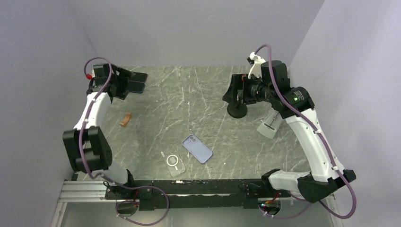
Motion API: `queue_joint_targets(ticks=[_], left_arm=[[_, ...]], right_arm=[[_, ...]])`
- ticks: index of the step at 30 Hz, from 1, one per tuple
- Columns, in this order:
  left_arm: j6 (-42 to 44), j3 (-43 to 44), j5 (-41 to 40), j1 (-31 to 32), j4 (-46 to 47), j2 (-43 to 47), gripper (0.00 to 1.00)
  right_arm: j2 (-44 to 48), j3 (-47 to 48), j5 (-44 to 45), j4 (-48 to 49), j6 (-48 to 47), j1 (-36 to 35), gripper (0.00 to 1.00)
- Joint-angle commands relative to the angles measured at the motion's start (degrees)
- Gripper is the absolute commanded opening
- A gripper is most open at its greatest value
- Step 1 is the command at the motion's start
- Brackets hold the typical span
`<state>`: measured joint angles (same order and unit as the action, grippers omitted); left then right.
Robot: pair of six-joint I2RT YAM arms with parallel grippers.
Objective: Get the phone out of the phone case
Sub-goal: Reset both arms
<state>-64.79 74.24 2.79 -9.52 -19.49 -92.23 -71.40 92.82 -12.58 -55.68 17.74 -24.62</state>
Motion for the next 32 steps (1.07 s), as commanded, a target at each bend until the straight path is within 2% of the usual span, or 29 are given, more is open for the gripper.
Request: queue_joint_targets(ticks=[1, 3, 9, 15, 18, 21, 25, 30, 32], left_arm=[[9.39, -2.33, 20.46, 2.16, 0.92, 8.32, 0.97], [13.78, -1.43, 23.76, 5.04, -2.65, 13.29, 0.97], [25.67, 0.38, 22.69, 16.34, -9.25, 30.37, 0.99], [37.43, 8.43, 19.16, 18.04, -16.57, 42.67, 0.99], [44.06, 17.19, 16.09, 17.97, -20.67, 44.38, 0.99], [46.18, 22.46, 13.96, 17.91, -21.34, 45.18, 0.99], [45.49, 22.8, 12.91, 17.93, -18.16, 46.61, 0.99], [44.84, 22.78, 13.5, 17.94, -16.6, 46.39, 0.99], [45.28, 22.78, 13.55, 17.93, -17.02, 45.93, 1.0]], right_arm=[[3.52, -1.01, 4.13, -0.25, 3.04, 0.28, 1.0], [3.89, -0.61, 6.22, -1.15, 4.31, 0.29, 1.0], [5.34, 1.1, 11.5, -2.26, 8.07, 0.27, 1.0], [10.66, 2.03, 22.21, -2.8, 9.46, 0.28, 1.0], [14.41, 4.91, 26.78, -3.72, 8.71, 0.3, 1.0], [18.29, 6.83, 28.88, -1.93, 6.48, 0.28, 1.0], [19.91, 11.65, 29.03, -2.37, 4.32, 0.28, 1.0], [16.35, 16.92, 31.33, -8.97, 8.12, 0.23, 1.0], [16.36, 14.98, 31.2, -9.05, 10.01, 0.31, 1.0]])
